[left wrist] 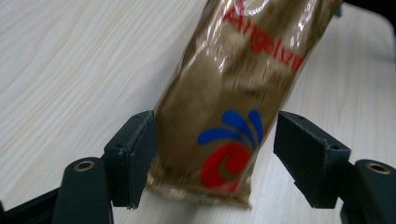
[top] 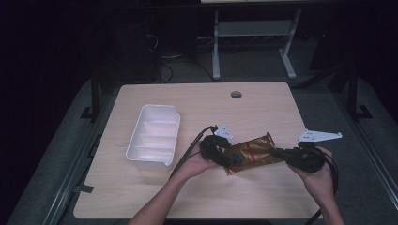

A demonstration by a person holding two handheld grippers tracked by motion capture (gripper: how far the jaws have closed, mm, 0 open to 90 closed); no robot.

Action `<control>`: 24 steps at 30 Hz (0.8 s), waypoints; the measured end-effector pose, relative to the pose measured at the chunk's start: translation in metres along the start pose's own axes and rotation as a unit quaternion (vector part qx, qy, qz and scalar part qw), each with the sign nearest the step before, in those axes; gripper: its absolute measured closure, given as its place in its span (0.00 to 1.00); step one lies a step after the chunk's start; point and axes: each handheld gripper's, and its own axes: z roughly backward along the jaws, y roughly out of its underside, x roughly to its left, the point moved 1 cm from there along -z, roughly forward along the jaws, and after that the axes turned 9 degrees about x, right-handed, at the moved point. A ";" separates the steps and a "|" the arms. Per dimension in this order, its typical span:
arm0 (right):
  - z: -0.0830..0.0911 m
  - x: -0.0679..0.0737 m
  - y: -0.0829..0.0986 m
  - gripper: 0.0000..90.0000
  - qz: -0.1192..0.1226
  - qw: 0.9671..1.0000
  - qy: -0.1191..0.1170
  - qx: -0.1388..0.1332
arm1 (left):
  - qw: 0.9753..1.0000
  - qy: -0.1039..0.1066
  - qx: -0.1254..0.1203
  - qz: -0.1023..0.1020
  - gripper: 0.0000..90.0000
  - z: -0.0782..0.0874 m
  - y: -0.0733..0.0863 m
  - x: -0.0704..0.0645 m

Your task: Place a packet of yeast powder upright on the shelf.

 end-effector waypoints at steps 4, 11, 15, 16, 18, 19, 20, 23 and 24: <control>0.005 0.009 -0.004 0.99 0.036 0.999 0.002 0.006 | 1.000 0.007 -0.012 0.000 0.28 -0.002 -0.007 0.002; 0.013 0.018 -0.012 0.99 0.071 0.997 0.002 -0.006 | 0.998 0.050 -0.028 -0.008 0.30 -0.007 -0.020 0.004; 0.015 0.019 -0.014 0.99 0.075 0.997 0.002 -0.019 | 0.997 0.074 -0.007 -0.029 0.40 -0.014 -0.020 -0.002; 0.016 0.019 -0.014 0.99 0.074 0.997 0.003 -0.022 | 0.996 0.079 -0.003 -0.031 0.45 -0.015 -0.020 -0.004; 0.018 0.018 -0.015 0.99 0.074 0.997 0.005 -0.027 | 0.995 0.092 0.004 -0.037 0.54 -0.017 -0.018 -0.005; 0.019 0.018 -0.015 0.99 0.073 0.997 0.008 -0.030 | 0.994 0.098 0.006 -0.043 0.60 -0.018 -0.017 -0.006; 0.020 0.017 -0.015 0.98 0.072 0.997 0.010 -0.032 | 0.994 0.100 0.008 -0.047 0.65 -0.019 -0.015 -0.008; 0.020 0.015 -0.014 0.98 0.066 0.997 0.014 -0.037 | 0.993 0.106 0.012 -0.055 0.75 -0.021 -0.013 -0.012; 0.020 0.014 -0.013 0.97 0.062 0.997 0.012 -0.039 | 0.992 0.110 0.016 -0.056 0.77 -0.022 -0.012 -0.013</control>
